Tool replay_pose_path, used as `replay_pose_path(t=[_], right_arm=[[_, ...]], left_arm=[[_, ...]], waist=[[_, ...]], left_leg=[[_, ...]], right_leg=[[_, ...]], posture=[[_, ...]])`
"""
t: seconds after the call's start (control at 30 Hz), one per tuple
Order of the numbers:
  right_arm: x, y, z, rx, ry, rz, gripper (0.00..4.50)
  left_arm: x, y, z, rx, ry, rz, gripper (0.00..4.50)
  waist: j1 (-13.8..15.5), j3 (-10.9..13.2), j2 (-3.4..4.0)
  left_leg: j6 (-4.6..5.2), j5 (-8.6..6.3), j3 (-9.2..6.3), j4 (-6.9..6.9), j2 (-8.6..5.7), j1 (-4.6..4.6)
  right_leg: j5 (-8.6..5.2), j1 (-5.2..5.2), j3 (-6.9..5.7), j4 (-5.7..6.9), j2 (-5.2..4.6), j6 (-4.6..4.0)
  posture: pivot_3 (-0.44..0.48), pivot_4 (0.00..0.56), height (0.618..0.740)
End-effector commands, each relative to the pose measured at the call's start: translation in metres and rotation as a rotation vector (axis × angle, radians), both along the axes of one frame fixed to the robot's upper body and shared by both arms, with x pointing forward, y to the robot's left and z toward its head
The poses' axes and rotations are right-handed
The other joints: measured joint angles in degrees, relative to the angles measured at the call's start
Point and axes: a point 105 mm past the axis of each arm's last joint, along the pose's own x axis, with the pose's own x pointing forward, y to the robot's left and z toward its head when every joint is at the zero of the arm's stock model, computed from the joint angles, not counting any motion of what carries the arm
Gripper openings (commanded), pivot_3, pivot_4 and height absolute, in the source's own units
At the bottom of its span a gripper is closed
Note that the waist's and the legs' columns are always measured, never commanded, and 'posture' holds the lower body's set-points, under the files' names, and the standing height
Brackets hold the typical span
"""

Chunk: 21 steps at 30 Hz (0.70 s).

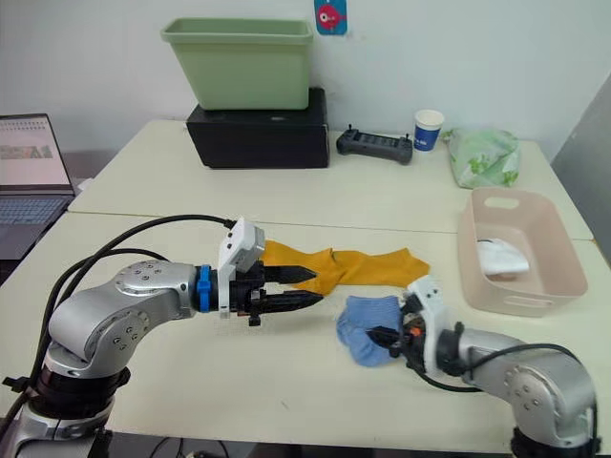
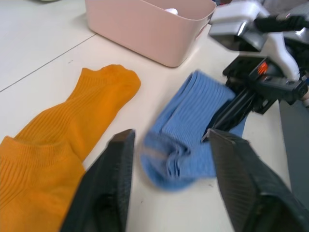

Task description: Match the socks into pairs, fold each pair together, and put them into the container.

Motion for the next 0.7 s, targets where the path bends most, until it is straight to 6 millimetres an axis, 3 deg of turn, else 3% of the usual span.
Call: replay_pose_path(t=[0.03, 0.1, 0.13, 0.23, 0.33, 0.57, 0.63, 0.7], right_arm=[[0.002, -0.015, 0.035, -0.029, -0.214, -0.035, 0.00], [0.013, -0.034, 0.057, -0.049, -0.316, -0.117, 0.00], [0.019, -0.048, 0.072, -0.074, -0.378, -0.156, 0.00], [0.036, -0.092, 0.119, -0.237, -0.573, -0.279, 0.00], [0.048, -0.122, 0.145, -0.450, -0.710, -0.326, 0.00], [0.090, -0.152, 0.145, -1.088, -0.947, -0.150, 0.00], [0.104, -0.157, 0.140, -1.319, -1.020, -0.035, 0.00], [0.110, -0.150, 0.134, -1.401, -1.059, 0.080, 0.00]], left_arm=[[0.000, -0.005, 0.017, -0.022, -0.045, -0.023, 3.75], [0.002, -0.008, 0.022, -0.023, -0.060, -0.037, 4.37], [0.003, -0.010, 0.026, -0.028, -0.065, -0.043, 4.47], [0.003, -0.015, 0.034, -0.032, -0.088, -0.078, 4.47], [0.003, -0.017, 0.036, -0.032, -0.092, -0.090, 4.47], [-0.002, -0.022, 0.037, -0.031, -0.090, -0.123, 4.47], [-0.003, -0.023, 0.038, -0.034, -0.091, -0.125, 4.47], [-0.004, -0.024, 0.039, -0.035, -0.093, -0.123, 4.47]], waist=[[0.0, 0.0, 0.01], [0.0, 0.0, -0.01], [0.0, 0.1, 0.05], [0.3, 0.2, 0.16], [0.4, 0.2, 0.16], [0.3, 0.2, 0.19], [0.3, 0.3, 0.33], [0.4, 0.4, 0.37]], left_leg=[[0.00, 0.00, 0.03, 0.02, -0.02, 0.00], [0.00, 0.00, 0.11, 0.03, -0.05, 0.12], [0.00, 0.00, 0.12, 0.04, -0.06, 0.18], [-0.01, 0.01, 0.26, 0.12, -0.17, 0.19], [0.00, 0.00, 0.24, 0.05, -0.16, 0.23], [-0.21, 0.12, 0.30, -0.03, -0.07, 0.20], [-0.22, 0.13, 0.44, 0.04, -0.09, 0.23], [-0.24, 0.14, 0.57, 0.07, -0.08, 0.27]], right_leg=[[0.00, 0.01, 0.02, 0.02, -0.01, 0.00], [0.01, 0.12, 0.10, 0.01, -0.03, 0.00], [0.00, 0.19, 0.12, 0.02, -0.04, 0.00], [0.03, 0.22, 0.22, -0.02, -0.13, 0.03], [0.04, 0.36, 0.20, -0.25, -0.13, 0.02], [0.02, 0.33, 0.22, -0.48, -0.11, 0.03], [0.03, 0.30, 0.32, -0.42, -0.16, 0.02], [0.04, 0.29, 0.37, -0.37, -0.21, 0.01]], posture=[[0.000, 0.150, 0.719], [0.000, 0.150, 0.719], [0.000, 0.150, 0.719], [0.000, 0.150, 0.719], [0.000, 0.150, 0.719], [0.000, 0.150, 0.719], [0.000, 0.150, 0.719], [0.000, 0.150, 0.719]])
